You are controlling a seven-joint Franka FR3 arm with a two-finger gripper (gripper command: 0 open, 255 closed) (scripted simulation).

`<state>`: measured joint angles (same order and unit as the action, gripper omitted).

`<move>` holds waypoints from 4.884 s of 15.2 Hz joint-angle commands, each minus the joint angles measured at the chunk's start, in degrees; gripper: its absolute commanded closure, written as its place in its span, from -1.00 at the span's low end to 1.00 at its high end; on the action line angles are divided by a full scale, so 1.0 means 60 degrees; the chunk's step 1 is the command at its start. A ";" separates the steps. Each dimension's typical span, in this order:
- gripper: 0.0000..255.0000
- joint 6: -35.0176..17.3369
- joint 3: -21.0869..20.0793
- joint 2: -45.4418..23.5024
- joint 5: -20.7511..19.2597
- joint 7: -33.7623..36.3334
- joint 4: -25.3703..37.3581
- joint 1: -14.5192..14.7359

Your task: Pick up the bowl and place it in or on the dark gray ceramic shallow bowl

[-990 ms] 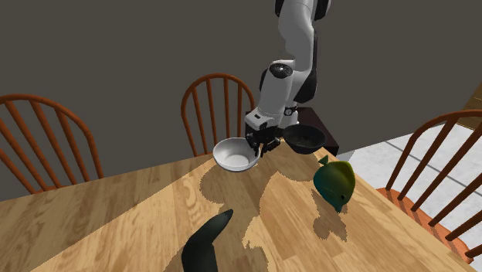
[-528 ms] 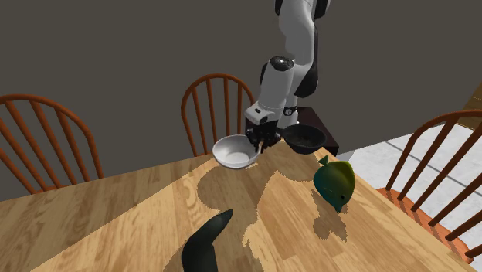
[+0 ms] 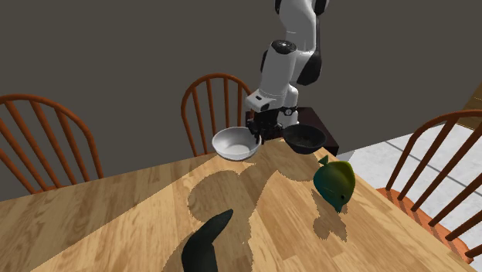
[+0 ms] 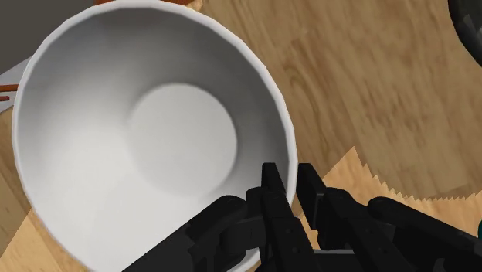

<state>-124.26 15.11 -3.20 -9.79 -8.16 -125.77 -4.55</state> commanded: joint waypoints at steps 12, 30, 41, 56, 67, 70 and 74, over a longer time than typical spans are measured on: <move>1.00 0.1642 -0.0036 0.0773 -0.0062 -0.0125 0.0891 0.0045; 1.00 0.3060 -0.1911 0.3754 0.0218 0.2819 -0.1098 0.1361; 1.00 0.3942 -0.3653 0.4709 0.1317 0.5127 -0.1397 0.2508; 1.00 0.1895 -0.3726 0.4132 0.1271 0.5303 -0.2875 0.2502; 1.00 0.0941 -0.3766 0.3689 0.1216 0.5406 -0.3392 0.2483; 1.00 0.0941 -0.3766 0.3689 0.1216 0.5406 -0.3392 0.2483; -1.00 0.0942 -0.3766 0.3690 0.1216 0.5406 -0.3392 0.2483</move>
<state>-118.61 -7.48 18.94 -2.49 24.27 -146.12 10.35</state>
